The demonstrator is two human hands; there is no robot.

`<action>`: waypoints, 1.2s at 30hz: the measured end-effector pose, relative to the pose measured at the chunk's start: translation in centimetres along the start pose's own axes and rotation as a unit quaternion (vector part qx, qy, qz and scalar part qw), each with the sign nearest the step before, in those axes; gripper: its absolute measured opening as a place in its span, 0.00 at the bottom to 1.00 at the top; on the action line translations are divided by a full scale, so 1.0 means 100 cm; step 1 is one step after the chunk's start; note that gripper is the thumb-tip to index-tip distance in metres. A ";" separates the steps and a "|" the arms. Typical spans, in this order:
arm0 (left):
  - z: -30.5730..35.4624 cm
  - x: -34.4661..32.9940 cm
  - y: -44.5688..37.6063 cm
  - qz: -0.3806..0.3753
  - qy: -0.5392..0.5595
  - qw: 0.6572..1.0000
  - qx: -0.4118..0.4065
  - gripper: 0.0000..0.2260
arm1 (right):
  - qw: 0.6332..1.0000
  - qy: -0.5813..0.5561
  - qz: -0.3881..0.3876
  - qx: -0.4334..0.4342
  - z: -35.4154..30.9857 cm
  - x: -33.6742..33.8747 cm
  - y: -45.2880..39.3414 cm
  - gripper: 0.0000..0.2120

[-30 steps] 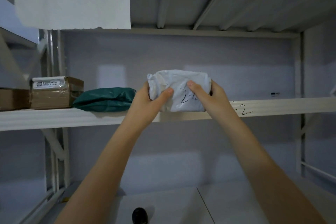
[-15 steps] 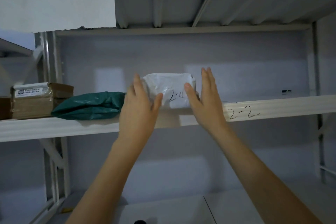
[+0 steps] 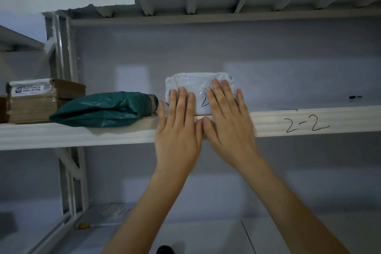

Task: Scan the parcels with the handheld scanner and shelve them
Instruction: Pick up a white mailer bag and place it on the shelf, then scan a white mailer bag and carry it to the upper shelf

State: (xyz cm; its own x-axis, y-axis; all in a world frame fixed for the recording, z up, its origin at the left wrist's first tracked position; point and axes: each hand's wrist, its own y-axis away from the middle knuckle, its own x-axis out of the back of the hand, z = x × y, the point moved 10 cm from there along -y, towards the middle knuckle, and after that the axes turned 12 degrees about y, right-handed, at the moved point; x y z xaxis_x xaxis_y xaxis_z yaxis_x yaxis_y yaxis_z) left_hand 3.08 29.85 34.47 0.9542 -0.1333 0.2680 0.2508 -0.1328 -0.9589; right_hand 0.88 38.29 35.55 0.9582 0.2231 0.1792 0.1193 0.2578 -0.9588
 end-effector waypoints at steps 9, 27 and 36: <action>-0.019 -0.043 0.178 -0.086 0.055 0.994 -0.036 0.24 | 0.973 -0.225 0.044 0.023 -0.044 -0.027 0.130 0.18; -0.283 -0.134 0.425 -0.473 -0.064 0.854 0.207 0.41 | 0.663 -0.442 -0.587 -0.139 -0.339 -0.245 0.334 0.24; -0.334 -0.152 0.451 -0.493 0.007 0.856 0.156 0.49 | 0.851 -0.152 -0.442 0.238 -0.428 -0.263 0.325 0.40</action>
State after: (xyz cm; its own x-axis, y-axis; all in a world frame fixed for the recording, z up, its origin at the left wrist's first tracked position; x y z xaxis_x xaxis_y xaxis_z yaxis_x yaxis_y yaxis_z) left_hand -5.58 -6.95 -9.74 0.2516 -0.1189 0.9605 0.9666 0.0807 -0.2432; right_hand -9.32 0.54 -9.74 0.4278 -0.0418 0.9029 0.5703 0.7874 -0.2338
